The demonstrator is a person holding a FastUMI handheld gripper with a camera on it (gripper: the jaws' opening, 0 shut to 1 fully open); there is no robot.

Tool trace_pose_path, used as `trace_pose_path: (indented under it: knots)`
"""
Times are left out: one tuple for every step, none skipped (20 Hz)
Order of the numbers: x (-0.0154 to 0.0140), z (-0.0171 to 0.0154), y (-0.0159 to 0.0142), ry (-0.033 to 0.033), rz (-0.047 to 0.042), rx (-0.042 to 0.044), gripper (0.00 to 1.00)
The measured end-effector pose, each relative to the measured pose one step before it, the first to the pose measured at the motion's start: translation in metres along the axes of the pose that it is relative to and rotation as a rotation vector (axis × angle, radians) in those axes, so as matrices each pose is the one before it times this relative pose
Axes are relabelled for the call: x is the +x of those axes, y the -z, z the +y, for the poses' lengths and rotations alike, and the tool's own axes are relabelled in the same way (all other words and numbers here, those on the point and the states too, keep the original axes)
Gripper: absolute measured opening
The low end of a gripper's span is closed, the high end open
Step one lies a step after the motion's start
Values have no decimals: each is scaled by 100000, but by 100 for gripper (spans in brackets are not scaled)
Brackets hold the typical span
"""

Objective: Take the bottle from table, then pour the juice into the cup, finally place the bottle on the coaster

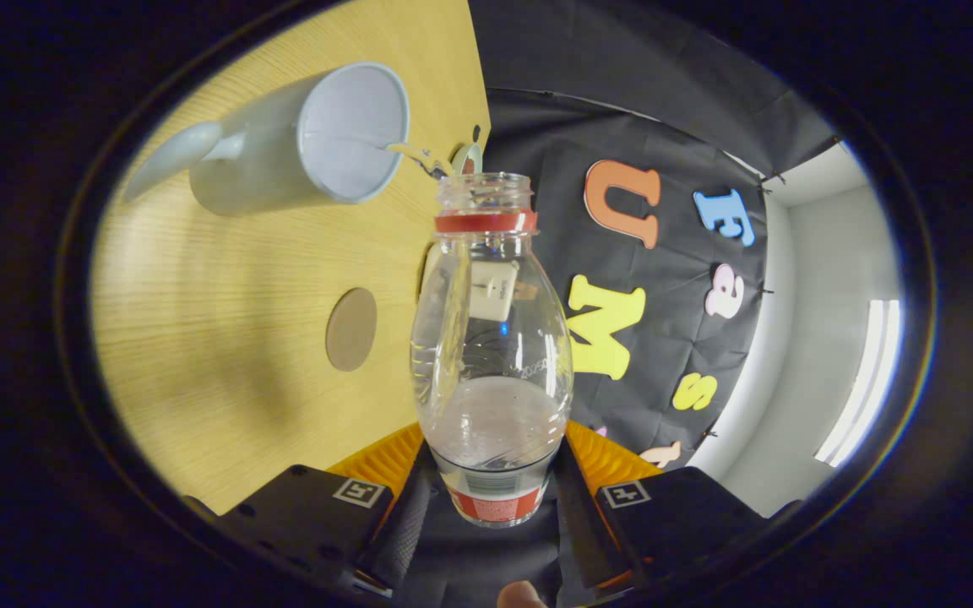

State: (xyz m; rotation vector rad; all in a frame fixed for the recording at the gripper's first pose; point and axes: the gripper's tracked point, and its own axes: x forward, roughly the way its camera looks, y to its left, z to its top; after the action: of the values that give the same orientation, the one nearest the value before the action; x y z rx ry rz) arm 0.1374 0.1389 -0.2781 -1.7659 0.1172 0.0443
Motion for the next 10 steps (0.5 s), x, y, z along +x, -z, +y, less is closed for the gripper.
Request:
trace_pose_path:
  knots:
    - [78,-111,21,318,93,-314,78]
    - [-30,-181,12,335,-25,-212,78]
    - [111,-216,16,290,-101,-250,78]
    - [113,-277,-56,200,-92,-151,78]
    - [102,-162,-48,38,-163,-40,78]
    - [-151,-66,-114,95,-155,-36,78]
    - [0,81,22,109,-141,-195,78]
    - [-57,-86,45,86,50,-241,78]
    - [-34,1,-89,39,-84,-177,78]
    - [-62,-60,38,177,21,-260,78]
